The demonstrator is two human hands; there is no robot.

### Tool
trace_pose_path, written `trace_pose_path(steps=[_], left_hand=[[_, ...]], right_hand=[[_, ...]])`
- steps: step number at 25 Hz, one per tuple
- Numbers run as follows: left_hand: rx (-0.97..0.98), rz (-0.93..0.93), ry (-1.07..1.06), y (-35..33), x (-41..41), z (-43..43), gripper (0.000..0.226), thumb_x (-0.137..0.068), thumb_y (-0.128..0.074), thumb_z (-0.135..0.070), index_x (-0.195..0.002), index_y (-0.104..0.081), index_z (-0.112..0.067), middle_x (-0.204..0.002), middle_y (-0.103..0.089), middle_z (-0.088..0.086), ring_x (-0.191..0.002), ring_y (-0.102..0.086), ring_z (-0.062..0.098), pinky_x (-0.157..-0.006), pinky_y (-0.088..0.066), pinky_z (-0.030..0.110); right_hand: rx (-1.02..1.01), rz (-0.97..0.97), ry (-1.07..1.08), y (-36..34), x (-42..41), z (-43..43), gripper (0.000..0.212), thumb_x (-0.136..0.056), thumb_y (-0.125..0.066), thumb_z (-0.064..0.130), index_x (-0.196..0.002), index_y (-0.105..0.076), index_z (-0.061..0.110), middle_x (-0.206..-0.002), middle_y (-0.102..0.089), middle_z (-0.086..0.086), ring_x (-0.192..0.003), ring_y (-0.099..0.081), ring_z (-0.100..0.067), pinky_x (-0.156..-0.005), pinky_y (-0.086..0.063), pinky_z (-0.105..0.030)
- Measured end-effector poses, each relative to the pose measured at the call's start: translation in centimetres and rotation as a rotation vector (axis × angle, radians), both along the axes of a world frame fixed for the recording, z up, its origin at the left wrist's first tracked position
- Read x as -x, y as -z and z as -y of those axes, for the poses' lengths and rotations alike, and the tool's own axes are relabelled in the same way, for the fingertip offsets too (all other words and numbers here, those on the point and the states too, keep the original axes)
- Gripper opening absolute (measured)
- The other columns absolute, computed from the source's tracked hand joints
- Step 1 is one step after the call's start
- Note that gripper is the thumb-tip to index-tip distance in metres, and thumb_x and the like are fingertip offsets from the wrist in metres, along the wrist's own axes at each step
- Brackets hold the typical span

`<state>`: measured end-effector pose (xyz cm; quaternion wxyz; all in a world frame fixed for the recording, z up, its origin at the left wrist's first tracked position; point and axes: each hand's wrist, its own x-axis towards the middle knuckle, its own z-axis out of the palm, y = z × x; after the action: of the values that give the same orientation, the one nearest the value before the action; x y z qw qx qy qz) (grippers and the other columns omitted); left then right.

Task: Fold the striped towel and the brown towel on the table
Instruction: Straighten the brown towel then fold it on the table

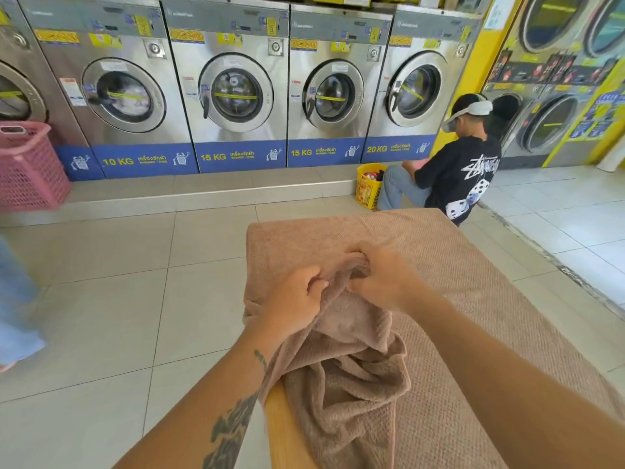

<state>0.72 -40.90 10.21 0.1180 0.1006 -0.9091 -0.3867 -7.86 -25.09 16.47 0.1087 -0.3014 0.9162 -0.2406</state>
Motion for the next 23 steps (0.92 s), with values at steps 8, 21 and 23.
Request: trace_pose_path(steps=[8, 21, 23], left_hand=[[-0.141, 0.052, -0.111, 2.4, -2.9, -0.9, 0.018, -0.093, -0.062, -0.035, -0.104, -0.048, -0.037, -0.080, -0.059, -0.008, -0.068, -0.057, 0.006, -0.059, -0.045, 0.021], [0.164, 0.356, -0.768, 3.0, -0.7, 10.7, 0.019, -0.090, -0.050, -0.017, -0.102, -0.064, -0.017, -0.108, -0.065, 0.015, -0.099, -0.061, 0.039, -0.074, -0.045, 0.035], [0.057, 0.395, -0.764, 1.5, 0.8, 11.9, 0.022, -0.087, -0.049, -0.011, -0.101, -0.064, -0.015, -0.112, -0.066, 0.017, -0.096, -0.061, 0.039, -0.077, -0.048, 0.035]], right_hand=[[0.283, 0.045, 0.188, -0.6, 3.0, 4.1, 0.014, -0.080, -0.053, 0.000, -0.081, -0.067, -0.001, -0.083, -0.067, -0.020, -0.072, -0.057, -0.025, -0.060, -0.043, -0.033], [0.363, 0.148, 0.347, -0.8, 8.4, -4.7, 0.028, -0.089, -0.059, 0.000, -0.064, -0.061, 0.015, -0.067, -0.054, -0.002, -0.070, -0.048, -0.020, -0.061, -0.033, -0.032], [0.384, 0.186, 0.393, -0.9, 8.2, -7.2, 0.027, -0.090, -0.059, 0.001, -0.065, -0.059, 0.012, -0.067, -0.050, -0.002, -0.068, -0.045, -0.020, -0.060, -0.030, -0.032]])
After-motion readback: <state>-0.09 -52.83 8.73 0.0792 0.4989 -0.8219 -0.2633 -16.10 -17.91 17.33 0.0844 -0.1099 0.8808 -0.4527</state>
